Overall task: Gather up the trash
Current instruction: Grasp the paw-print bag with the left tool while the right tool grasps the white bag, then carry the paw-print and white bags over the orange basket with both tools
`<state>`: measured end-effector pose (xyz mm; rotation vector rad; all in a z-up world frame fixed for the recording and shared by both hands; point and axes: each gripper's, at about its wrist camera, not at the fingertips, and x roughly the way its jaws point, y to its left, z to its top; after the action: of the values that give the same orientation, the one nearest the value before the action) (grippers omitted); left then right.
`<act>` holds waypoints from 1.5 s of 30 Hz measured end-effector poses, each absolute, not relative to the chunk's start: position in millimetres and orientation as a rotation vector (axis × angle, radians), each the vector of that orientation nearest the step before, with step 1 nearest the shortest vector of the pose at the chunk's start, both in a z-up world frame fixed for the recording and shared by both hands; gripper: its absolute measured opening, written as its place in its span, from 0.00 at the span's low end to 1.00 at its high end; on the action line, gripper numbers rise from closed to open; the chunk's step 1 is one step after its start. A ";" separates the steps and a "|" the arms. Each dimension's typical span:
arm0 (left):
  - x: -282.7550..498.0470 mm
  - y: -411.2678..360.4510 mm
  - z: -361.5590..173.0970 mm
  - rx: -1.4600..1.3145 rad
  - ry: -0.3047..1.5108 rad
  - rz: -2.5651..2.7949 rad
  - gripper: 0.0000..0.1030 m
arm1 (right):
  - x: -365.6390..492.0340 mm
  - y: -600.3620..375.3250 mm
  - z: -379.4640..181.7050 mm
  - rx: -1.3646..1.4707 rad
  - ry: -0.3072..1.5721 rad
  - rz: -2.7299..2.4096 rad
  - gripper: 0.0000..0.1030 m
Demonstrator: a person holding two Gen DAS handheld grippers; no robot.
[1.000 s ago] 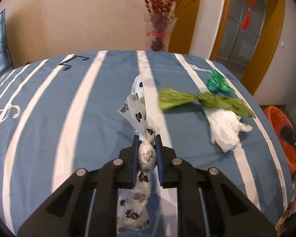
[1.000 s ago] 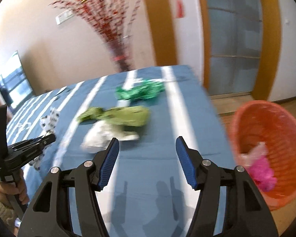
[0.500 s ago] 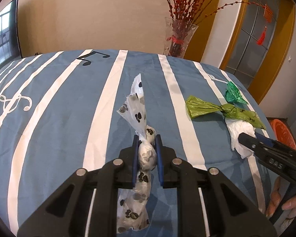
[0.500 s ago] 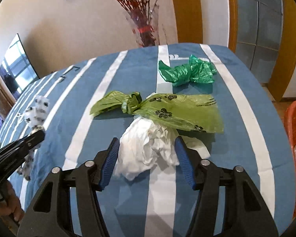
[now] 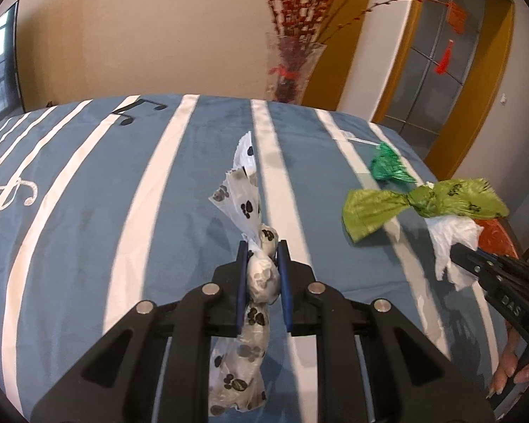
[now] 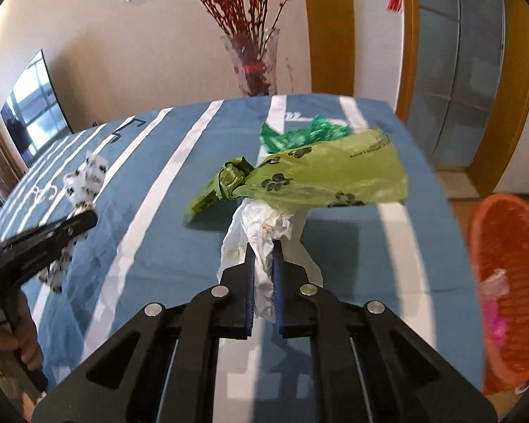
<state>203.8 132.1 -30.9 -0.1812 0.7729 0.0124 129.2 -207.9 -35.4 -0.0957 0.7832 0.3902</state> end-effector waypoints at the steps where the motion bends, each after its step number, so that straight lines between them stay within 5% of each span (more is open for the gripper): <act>1: 203.6 126.9 -29.1 -0.178 0.771 0.004 0.17 | 124.5 -211.3 -32.6 -0.123 0.771 0.378 0.09; 45: 218.1 -185.5 23.5 -0.049 0.740 -0.574 0.17 | 79.4 -459.5 11.2 0.204 0.617 0.037 0.08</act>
<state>218.1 -185.5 23.5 -0.0489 0.7404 -0.5741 79.4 -459.5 11.2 0.2043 0.6167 0.0371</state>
